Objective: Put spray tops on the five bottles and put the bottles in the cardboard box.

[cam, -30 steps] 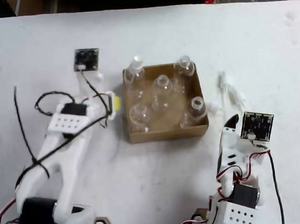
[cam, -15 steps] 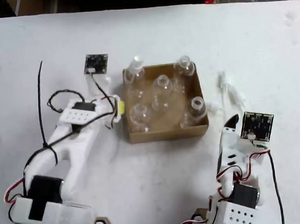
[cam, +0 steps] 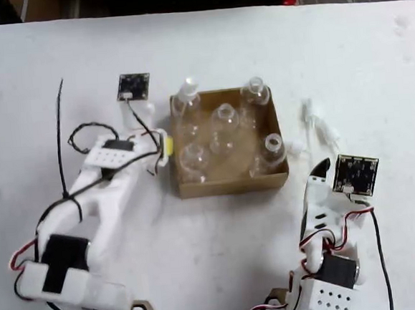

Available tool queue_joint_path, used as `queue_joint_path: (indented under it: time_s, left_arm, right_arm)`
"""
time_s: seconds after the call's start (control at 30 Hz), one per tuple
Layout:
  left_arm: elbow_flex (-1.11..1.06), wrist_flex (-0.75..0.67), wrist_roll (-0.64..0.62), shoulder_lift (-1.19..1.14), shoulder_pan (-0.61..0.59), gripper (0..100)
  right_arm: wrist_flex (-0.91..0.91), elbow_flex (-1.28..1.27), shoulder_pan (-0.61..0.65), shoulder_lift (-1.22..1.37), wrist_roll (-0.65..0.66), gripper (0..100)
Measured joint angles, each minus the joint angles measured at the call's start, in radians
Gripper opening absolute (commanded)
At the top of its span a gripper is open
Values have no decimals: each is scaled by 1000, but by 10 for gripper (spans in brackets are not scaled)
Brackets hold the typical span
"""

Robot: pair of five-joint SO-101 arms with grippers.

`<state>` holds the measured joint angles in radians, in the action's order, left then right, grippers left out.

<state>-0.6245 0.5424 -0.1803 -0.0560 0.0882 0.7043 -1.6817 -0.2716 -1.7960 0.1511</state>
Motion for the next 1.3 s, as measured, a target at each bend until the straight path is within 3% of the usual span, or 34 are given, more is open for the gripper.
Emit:
queue_joint_path:
  time_s: [0.17, 0.37, 0.63, 0.93, 1.17, 1.3]
  left_arm:
    - [110, 110, -3, -71, 0, 186]
    - [121, 132, -3, -72, -9, 119]
    - [121, 155, 34, -74, -180, 121]
    - [121, 204, 43, -8, -198, 121]
    - [120, 239, -192, -8, -198, 121]
    - [120, 239, -222, -14, -198, 121]
  right_arm:
    - [0, 0, 0, 0, 0, 53]
    - [0, 0, 0, 0, 0, 53]
    - [0, 0, 0, 0, 0, 53]
    - [0, 0, 0, 0, 0, 53]
    - [0, 0, 0, 0, 0, 53]
    - [0, 0, 0, 0, 0, 53]
